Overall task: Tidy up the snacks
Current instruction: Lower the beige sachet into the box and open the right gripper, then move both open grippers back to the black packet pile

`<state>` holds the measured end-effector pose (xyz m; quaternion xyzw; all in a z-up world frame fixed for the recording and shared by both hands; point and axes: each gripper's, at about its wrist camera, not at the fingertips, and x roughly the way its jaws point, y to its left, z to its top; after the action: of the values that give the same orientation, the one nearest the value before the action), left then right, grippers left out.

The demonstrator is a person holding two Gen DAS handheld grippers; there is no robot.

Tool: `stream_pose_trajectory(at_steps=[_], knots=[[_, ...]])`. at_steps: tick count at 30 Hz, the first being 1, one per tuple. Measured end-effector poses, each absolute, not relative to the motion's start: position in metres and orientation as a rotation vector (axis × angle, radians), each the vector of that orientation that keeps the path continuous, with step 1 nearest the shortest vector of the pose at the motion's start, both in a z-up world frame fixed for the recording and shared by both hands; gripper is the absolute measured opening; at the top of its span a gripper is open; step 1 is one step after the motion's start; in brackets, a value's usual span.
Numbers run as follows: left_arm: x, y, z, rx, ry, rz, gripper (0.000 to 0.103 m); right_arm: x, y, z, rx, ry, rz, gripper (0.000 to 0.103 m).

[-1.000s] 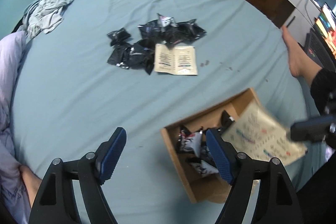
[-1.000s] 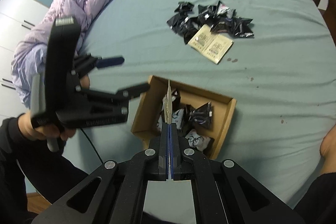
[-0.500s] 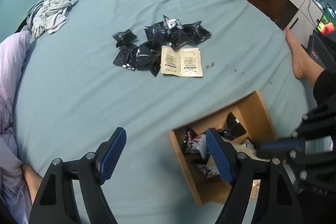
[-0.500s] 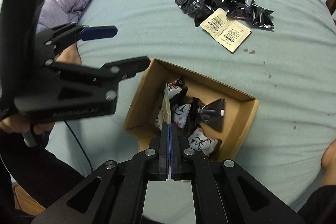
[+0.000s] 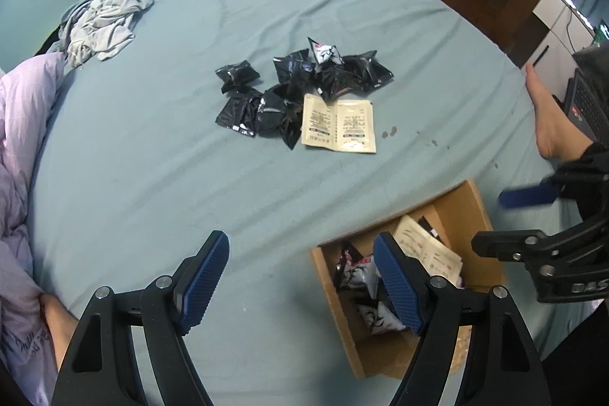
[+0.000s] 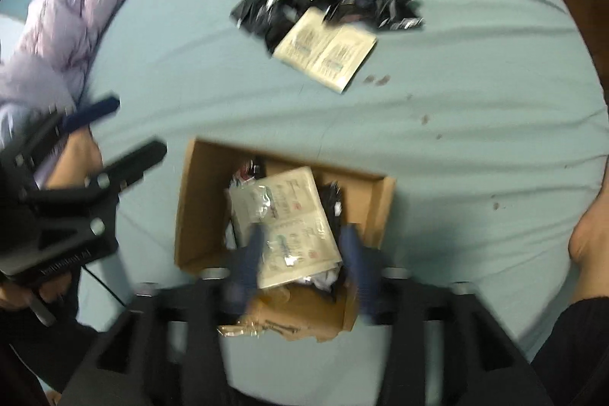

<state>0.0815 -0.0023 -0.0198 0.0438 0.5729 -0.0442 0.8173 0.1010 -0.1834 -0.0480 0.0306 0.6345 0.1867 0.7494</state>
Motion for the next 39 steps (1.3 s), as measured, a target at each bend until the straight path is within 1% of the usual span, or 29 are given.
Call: stream_pose_trajectory(at_steps=[2,7,10,21,25,30,34,39], knots=[[0.083,-0.001,-0.018,0.084,1.216,-0.091,0.079,0.105,-0.186,-0.041,0.066,1.363,0.393,0.067],[0.089,0.002,-0.019,0.057,1.219,-0.085,0.079,0.112,-0.191,-0.036,-0.02,1.381,0.302,0.067],[0.092,0.002,-0.023,0.05,1.233,-0.08,0.079,0.115,-0.193,-0.028,-0.05,1.342,0.224,0.067],[0.106,0.014,-0.031,-0.008,1.251,-0.075,0.08,0.126,-0.205,-0.009,0.002,1.235,0.123,0.067],[0.114,0.022,-0.039,-0.049,1.269,-0.058,0.08,0.135,-0.209,-0.015,0.006,1.234,0.133,0.067],[0.123,0.033,-0.049,-0.09,1.288,-0.041,0.08,0.149,-0.213,-0.033,-0.068,1.256,0.14,0.067],[0.134,0.04,-0.059,-0.115,1.304,-0.025,0.08,0.167,-0.223,-0.048,-0.023,1.298,0.162,0.067],[0.15,0.046,-0.067,-0.169,1.318,0.004,0.08,0.19,-0.242,-0.063,0.015,1.305,0.142,0.067]])
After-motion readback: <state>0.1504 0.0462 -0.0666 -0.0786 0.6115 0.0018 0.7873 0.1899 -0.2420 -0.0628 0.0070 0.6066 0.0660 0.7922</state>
